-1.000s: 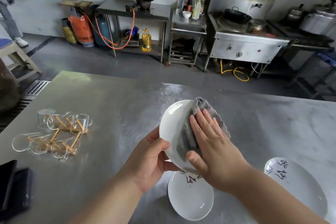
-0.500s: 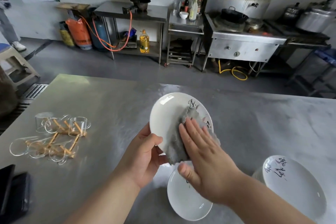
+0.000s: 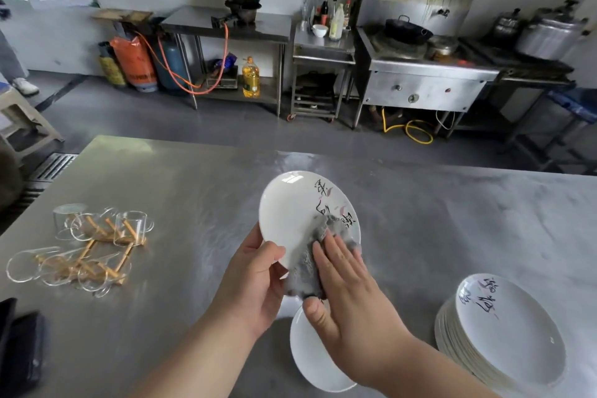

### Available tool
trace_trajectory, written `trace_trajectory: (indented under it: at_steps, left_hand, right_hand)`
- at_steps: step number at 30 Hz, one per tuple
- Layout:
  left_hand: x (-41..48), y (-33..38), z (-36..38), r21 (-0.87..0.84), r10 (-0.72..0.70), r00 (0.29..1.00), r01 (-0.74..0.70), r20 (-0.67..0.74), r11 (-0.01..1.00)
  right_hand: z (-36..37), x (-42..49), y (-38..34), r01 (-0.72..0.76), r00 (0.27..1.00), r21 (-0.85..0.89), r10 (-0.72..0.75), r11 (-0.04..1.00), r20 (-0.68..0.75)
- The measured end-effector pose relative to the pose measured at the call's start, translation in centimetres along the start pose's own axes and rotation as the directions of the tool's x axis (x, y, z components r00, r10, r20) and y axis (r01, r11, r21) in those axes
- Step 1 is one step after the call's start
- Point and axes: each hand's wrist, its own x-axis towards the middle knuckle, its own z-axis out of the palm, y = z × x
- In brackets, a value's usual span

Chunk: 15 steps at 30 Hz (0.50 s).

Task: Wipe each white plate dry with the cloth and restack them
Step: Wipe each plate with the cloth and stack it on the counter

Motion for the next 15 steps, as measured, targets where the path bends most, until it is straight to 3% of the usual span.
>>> trace_trajectory:
  at_steps: [5,8,12,15]
  left_hand:
    - [-1.3,-0.8,-0.1,0.165,-0.061,0.992,0.043,0.108,0.985]
    - [-2.1,0.2,0.0,0.410,-0.072,0.985,0.003,0.154,0.912]
    - [-2.5,1.7,0.5,0.596,-0.084,0.969,-0.073,0.232,0.799]
    - [-2.5,2.2,0.2,0.649,0.006,0.975,-0.151,0.220,0.746]
  right_hand:
    - [-1.0,1.9,2.2,-0.215,0.972,0.079,0.221,0.973,-0.084]
    - [-3.3,3.2,3.8,-0.078,0.972,0.111,0.101,0.991,-0.213]
    - [-4.6,4.4,3.2,0.181,0.881,-0.130,-0.219,0.975,-0.420]
    - [-5.2,4.7,3.3,0.124,0.870,-0.089,-0.152,0.988,-0.470]
